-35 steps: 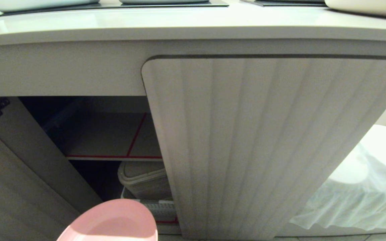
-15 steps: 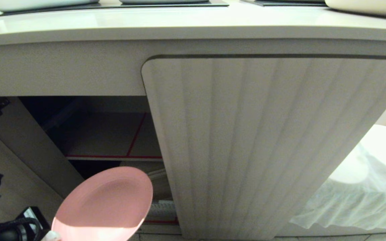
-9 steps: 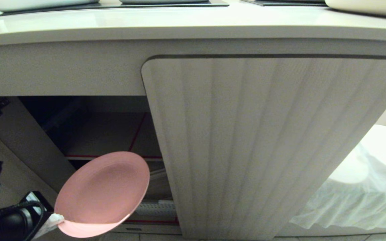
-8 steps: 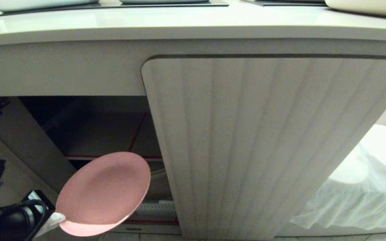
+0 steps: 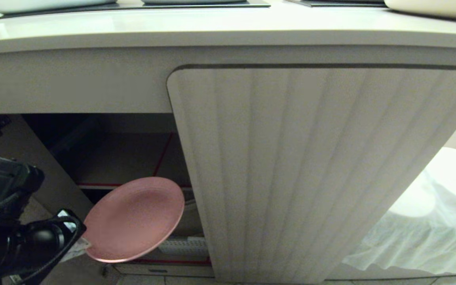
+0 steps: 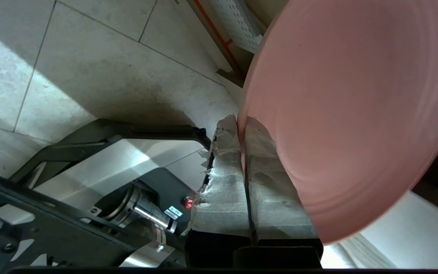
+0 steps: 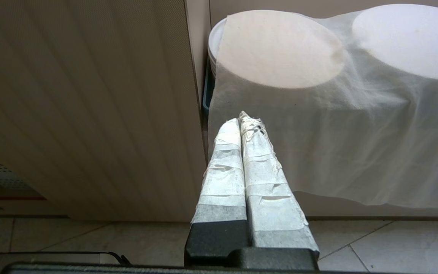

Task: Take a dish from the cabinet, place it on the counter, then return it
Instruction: Put it back into the cabinet

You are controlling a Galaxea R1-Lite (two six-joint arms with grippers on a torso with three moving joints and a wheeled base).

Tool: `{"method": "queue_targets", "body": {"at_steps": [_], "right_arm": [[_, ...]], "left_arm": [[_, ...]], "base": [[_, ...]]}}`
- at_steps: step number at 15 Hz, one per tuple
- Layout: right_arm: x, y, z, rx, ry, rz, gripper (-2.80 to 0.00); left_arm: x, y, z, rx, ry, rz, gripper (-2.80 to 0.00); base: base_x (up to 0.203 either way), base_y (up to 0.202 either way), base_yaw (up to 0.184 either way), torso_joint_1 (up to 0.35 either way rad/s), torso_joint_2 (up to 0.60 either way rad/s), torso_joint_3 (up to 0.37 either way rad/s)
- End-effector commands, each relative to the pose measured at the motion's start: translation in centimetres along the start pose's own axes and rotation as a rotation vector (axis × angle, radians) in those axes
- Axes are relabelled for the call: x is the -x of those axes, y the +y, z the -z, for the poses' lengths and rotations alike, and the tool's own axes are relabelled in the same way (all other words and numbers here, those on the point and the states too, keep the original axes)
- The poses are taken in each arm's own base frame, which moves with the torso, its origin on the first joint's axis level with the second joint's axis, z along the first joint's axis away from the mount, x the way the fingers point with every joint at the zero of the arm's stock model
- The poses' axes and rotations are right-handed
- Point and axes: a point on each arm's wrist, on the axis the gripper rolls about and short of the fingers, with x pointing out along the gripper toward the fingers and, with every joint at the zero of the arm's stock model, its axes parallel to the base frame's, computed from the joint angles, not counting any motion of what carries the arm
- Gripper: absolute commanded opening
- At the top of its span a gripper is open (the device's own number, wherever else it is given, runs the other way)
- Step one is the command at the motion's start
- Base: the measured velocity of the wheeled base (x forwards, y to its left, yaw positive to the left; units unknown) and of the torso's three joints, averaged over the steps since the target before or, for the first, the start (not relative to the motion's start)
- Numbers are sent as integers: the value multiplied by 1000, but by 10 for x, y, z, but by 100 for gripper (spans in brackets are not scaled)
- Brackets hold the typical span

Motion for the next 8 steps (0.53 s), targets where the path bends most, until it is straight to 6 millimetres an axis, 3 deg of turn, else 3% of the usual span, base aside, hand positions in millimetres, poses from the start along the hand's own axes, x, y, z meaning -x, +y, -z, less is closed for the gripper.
{"method": "queue_targets", "body": {"at_steps": [1, 8], "right_arm": [[0, 0, 0, -1, 0, 0, -280], [0, 0, 0, 0, 0, 0, -280]], "left_arm": [[-11, -12, -5, 4, 14, -24, -280], [-30, -26, -12, 11, -3, 4, -280]], "base": [[0, 0, 0, 0, 0, 0], [0, 0, 0, 0, 0, 0]]}}
